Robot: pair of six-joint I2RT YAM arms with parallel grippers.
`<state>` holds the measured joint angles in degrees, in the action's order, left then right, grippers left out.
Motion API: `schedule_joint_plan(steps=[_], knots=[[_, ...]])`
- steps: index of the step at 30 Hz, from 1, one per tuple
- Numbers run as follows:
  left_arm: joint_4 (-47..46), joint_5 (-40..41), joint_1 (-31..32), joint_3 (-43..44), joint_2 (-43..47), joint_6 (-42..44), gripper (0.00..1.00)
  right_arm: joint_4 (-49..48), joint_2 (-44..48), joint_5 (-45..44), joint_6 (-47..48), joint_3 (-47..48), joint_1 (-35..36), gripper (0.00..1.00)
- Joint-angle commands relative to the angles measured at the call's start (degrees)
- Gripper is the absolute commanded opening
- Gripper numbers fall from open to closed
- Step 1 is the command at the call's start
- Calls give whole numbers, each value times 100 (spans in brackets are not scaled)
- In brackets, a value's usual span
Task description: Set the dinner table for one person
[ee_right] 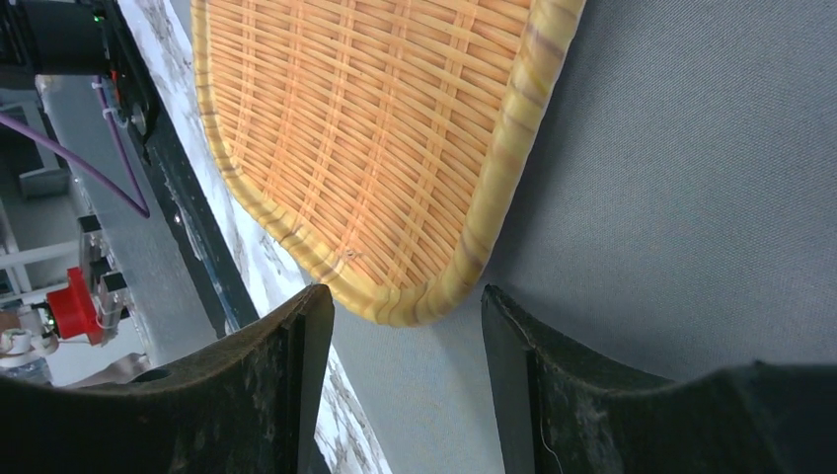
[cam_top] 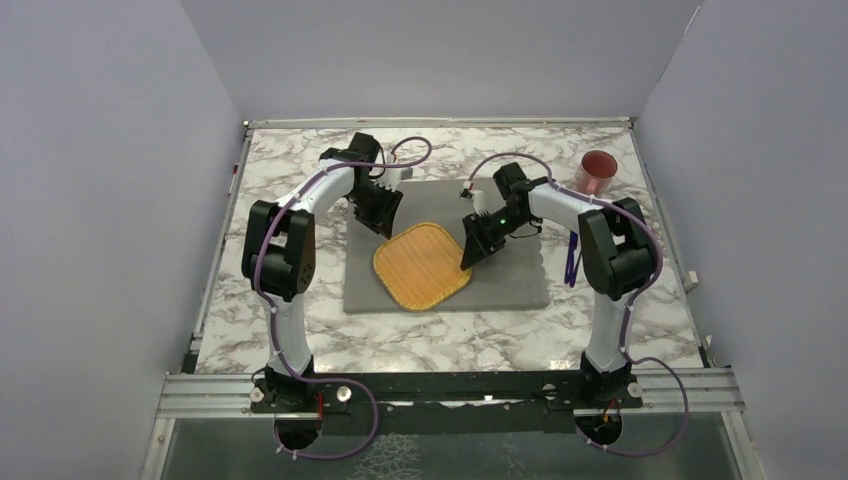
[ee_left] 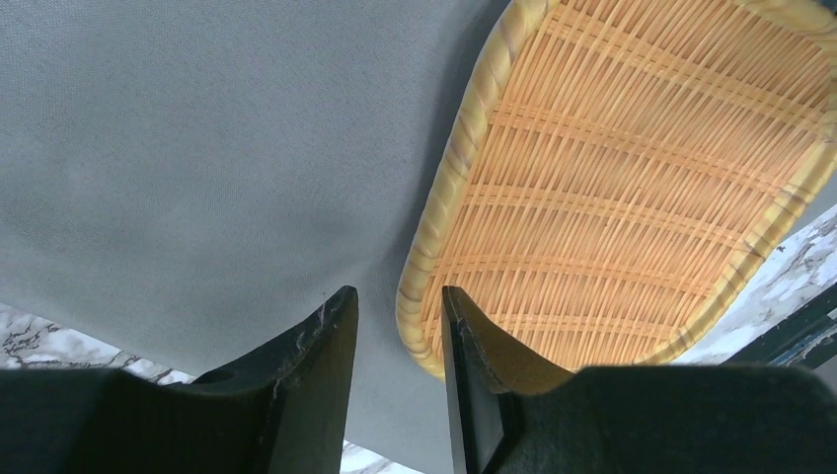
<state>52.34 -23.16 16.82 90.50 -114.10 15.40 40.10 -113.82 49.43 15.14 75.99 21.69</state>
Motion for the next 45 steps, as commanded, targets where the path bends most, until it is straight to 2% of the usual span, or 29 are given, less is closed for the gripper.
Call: schedule_joint_plan(steps=[1,9,13,18,20,22,27,33,45], knots=[[-72,-242,-38,-66,283,-7,39,44,-220,261,40,184,68,59],[-72,-207,-38,-145,318,42,38,39,-361,171,-11,230,169,53],[-67,-198,-43,-167,346,58,38,26,-365,106,-51,242,177,42],[-66,-198,-43,-209,400,79,38,41,-300,0,-82,235,177,23],[-70,-198,-51,-223,406,86,38,48,-267,-39,-93,233,178,20],[-68,-198,-56,-236,419,91,38,40,-217,-122,-107,224,178,14],[-67,-207,-65,-282,476,99,38,148,-42,-349,-86,312,178,12],[-68,-207,-99,-313,575,129,38,429,246,-497,-40,417,177,1],[11,-297,-262,27,849,127,38,687,754,-828,-16,155,179,1]])
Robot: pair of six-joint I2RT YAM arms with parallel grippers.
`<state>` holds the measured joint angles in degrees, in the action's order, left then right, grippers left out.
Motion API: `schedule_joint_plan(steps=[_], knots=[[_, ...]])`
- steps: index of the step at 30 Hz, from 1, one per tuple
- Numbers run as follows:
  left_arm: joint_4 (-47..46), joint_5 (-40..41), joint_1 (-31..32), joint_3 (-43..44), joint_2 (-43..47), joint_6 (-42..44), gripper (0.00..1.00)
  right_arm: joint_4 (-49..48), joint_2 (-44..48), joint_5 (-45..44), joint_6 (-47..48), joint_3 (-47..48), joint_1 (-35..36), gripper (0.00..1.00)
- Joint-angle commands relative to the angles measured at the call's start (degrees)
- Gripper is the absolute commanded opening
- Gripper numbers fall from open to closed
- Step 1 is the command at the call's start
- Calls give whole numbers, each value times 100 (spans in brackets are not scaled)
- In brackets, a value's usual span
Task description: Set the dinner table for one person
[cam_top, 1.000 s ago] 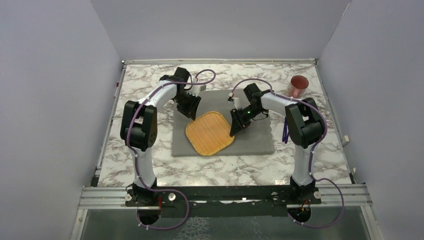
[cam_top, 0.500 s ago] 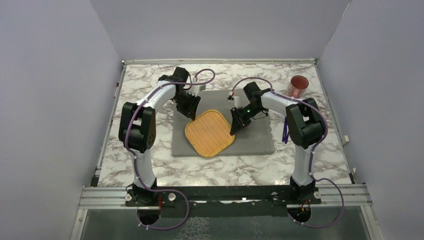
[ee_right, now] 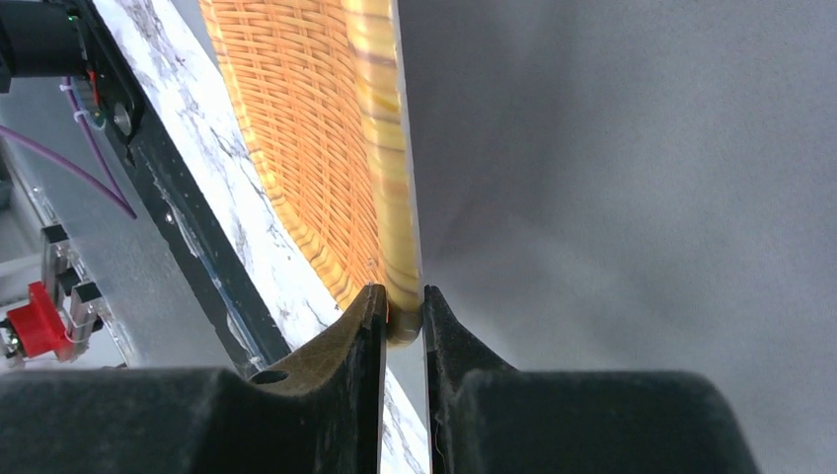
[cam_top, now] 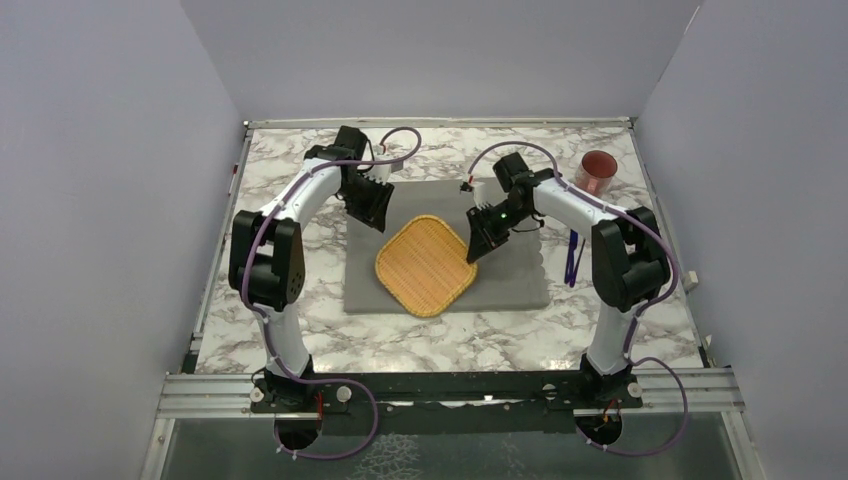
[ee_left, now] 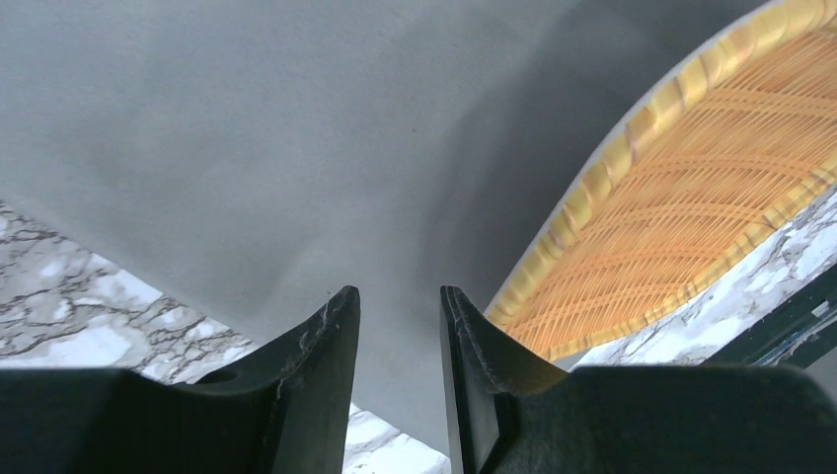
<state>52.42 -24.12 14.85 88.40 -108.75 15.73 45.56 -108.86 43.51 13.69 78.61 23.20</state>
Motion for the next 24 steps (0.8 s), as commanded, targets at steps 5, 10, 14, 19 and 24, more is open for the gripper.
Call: schedule_joint_plan(steps=[5,10,14,19,24], knots=[[47,-207,-74,64,337,138,38,152,302,-356,44,61,27,1],[77,-413,-79,-167,267,194,38,179,292,-590,-89,272,27,1],[74,-524,-78,-322,174,251,38,62,289,-945,-307,339,29,1],[72,-567,-79,-423,117,308,38,-106,228,-1486,-591,464,28,1],[64,-599,-79,-535,109,375,38,-300,247,-1921,-818,544,27,1]])
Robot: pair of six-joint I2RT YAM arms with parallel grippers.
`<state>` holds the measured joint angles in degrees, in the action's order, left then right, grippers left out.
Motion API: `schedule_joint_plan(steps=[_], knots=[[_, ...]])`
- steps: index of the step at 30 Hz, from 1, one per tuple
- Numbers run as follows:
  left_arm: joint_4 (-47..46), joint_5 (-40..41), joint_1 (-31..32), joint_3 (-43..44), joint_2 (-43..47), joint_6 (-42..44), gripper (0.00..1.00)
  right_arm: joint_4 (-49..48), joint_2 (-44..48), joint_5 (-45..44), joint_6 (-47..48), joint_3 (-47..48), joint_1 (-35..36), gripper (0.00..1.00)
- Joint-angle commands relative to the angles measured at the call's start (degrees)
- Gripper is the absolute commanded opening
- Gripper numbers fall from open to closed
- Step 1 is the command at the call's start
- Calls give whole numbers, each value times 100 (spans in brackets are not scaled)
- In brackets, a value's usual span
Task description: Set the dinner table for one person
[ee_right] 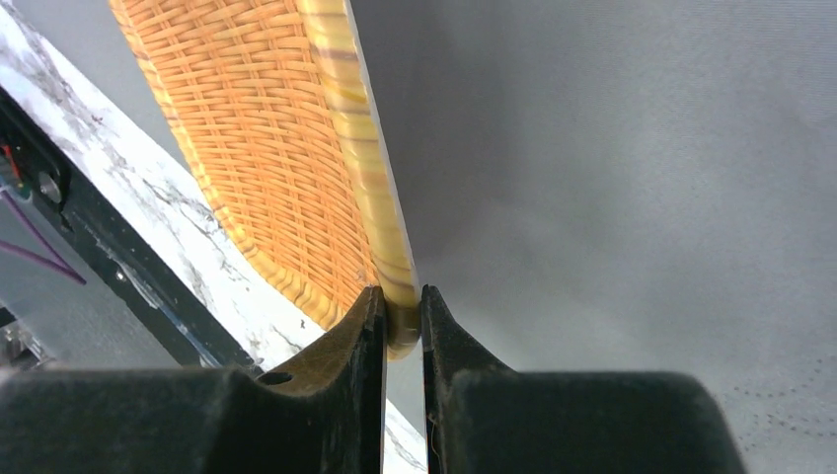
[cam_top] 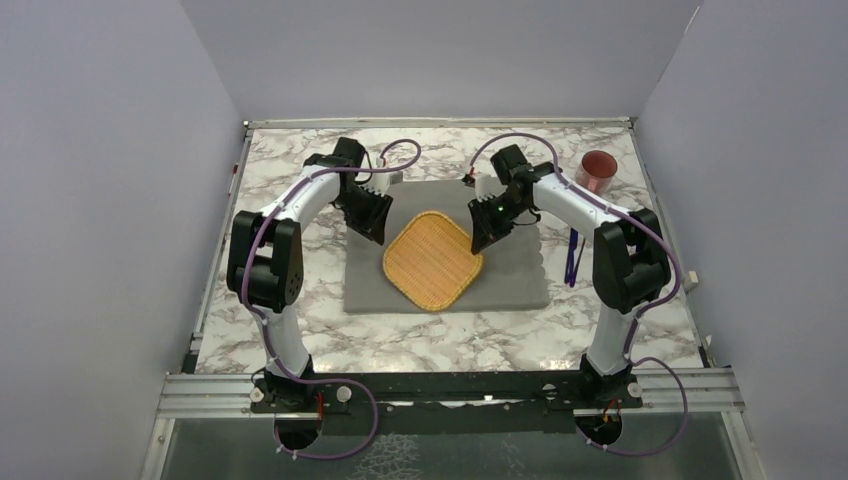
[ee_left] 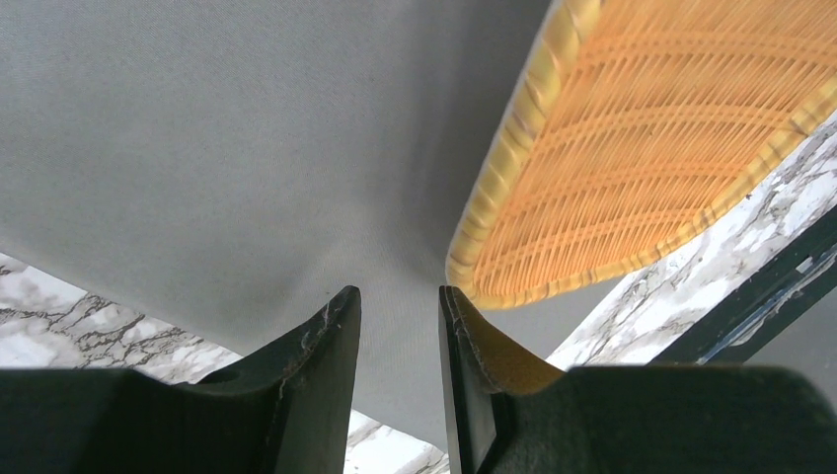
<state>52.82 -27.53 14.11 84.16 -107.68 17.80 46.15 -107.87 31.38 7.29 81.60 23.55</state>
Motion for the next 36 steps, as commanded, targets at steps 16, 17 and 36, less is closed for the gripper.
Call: schedule_joint_plan(steps=[16,17,36], knots=[[16,-313,-5,-365,27,258,37,-817,-145,-1637,-537,412,-3,1],[16,-314,-5,-377,34,265,37,-827,-173,-1662,-554,438,-8,1],[17,-268,-4,-436,36,268,36,-870,-887,-1873,-483,743,-6,1]])
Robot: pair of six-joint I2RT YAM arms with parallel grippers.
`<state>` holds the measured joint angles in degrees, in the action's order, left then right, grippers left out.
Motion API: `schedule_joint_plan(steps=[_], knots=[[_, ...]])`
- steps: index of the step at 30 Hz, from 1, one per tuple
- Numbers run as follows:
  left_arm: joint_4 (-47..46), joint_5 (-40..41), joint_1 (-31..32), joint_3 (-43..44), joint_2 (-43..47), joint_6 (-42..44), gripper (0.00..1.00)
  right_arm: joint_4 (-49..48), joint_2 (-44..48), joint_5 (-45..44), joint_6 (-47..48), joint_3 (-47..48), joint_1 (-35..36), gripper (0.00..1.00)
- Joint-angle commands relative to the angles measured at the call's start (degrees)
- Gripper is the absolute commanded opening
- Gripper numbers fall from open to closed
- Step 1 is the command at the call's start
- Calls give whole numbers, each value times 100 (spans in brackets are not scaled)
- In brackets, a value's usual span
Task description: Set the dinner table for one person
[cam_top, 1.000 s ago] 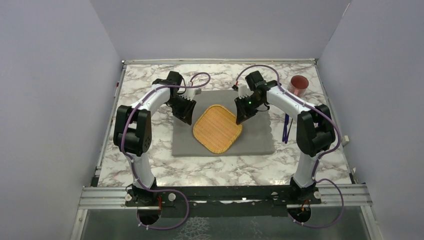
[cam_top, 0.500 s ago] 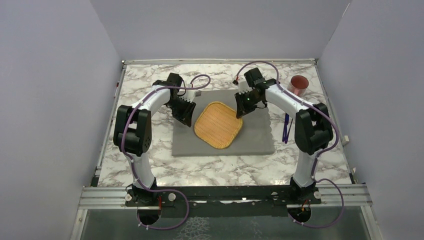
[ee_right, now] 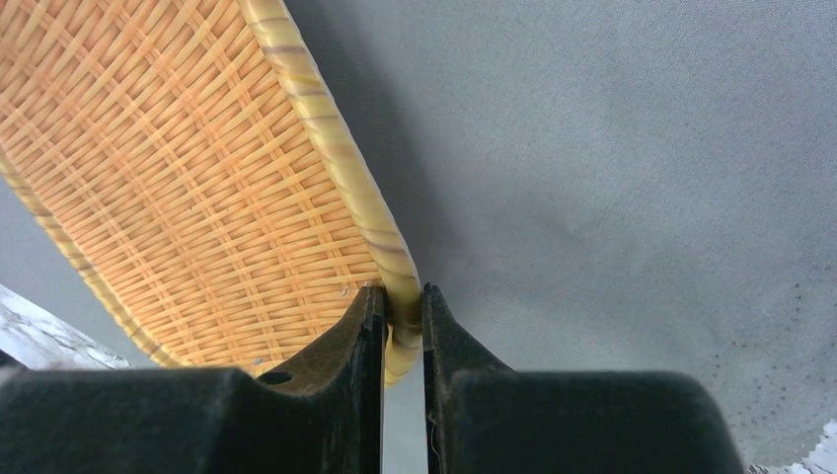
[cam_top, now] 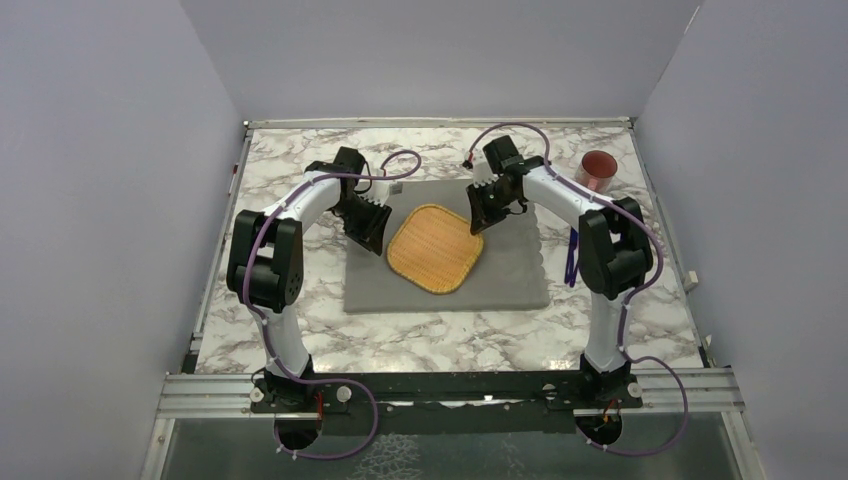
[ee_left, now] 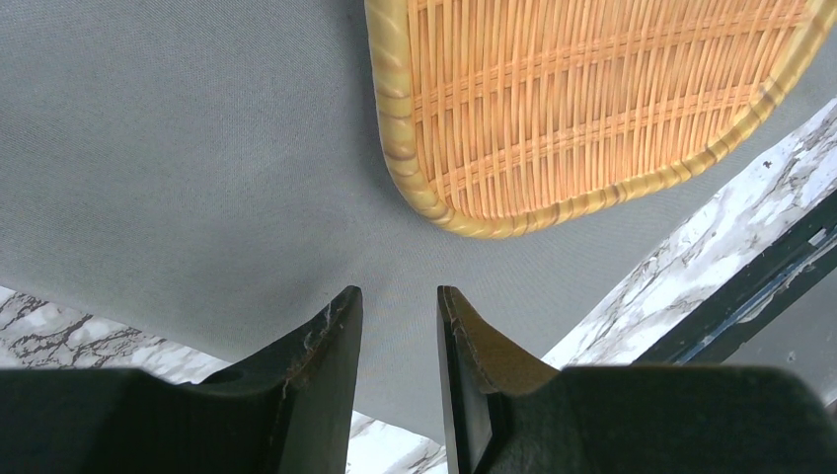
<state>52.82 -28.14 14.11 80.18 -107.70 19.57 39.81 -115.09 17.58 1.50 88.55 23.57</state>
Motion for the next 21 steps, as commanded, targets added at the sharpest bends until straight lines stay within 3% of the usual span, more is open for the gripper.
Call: schedule_joint_plan(steps=[1,9,13,18,20,21], knots=[[17,-195,-5,-31,40,84,37,-237,-174,-486,108,22,-10,0],[17,-181,-5,-20,21,71,36,-128,-188,-450,140,-88,-11,1],[11,-174,-4,-16,38,60,36,-54,-134,-466,162,-190,-8,15],[25,-204,-2,25,81,16,36,91,93,-436,324,-280,-6,20],[27,-205,0,83,89,12,36,95,225,-467,399,-307,-10,39],[29,-182,-4,122,79,12,36,95,302,-484,456,-319,-11,43]])
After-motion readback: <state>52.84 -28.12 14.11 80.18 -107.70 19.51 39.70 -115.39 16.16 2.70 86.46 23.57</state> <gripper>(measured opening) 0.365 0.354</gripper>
